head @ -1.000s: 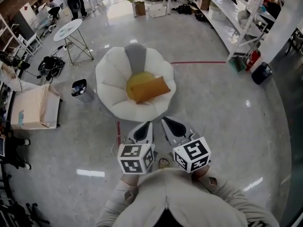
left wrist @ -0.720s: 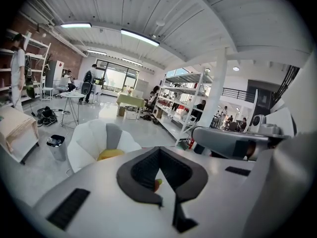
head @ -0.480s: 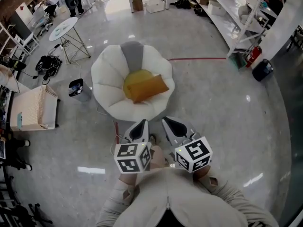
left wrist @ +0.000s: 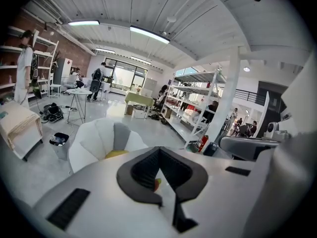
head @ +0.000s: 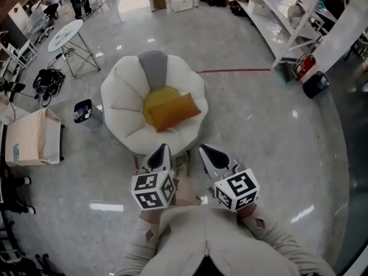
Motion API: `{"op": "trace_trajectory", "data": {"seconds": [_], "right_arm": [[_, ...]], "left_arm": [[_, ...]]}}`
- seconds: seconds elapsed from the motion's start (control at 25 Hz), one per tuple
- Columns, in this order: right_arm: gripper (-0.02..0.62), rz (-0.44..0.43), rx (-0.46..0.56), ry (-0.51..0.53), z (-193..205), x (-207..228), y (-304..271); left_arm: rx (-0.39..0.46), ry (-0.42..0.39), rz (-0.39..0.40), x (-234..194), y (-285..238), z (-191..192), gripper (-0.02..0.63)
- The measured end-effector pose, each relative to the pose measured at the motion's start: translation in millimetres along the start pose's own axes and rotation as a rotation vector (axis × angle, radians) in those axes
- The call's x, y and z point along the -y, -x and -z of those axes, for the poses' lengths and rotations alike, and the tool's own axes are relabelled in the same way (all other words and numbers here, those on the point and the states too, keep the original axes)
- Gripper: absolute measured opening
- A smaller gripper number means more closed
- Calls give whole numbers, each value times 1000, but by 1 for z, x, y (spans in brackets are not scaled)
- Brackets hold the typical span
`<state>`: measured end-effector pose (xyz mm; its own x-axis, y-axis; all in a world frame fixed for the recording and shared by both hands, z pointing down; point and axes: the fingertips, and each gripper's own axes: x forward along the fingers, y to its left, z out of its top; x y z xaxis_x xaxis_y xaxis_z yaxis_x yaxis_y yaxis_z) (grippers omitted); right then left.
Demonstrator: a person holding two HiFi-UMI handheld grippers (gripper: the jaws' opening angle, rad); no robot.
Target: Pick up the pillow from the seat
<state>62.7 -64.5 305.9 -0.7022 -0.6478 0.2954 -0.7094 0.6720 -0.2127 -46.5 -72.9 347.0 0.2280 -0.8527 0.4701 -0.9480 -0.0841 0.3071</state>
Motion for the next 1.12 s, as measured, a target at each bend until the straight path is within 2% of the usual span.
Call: {"op": "trace_trajectory", "data": {"seconds": [0.32,0.6,0.8,1.04,1.12], "right_arm": [[0,12,-86,2,14,43,-85],[0,-10,-187,21,38,88,-166],[0,-8,-238,-32,62,124,-217],[0,12,-272,-83,104,162,-284],[0,8,-278,-95,119,170,-304]], "left_arm": [[-83,-15,-6,-47,-80,-6,5],[-160,-41,-28,-94,-162,7,5],[-248,-83,-27,-124,-225,33,5],[-332,-194,-25,-168,-316,77,6],[-367,-218,-28,-185,-345,96,48]]}}
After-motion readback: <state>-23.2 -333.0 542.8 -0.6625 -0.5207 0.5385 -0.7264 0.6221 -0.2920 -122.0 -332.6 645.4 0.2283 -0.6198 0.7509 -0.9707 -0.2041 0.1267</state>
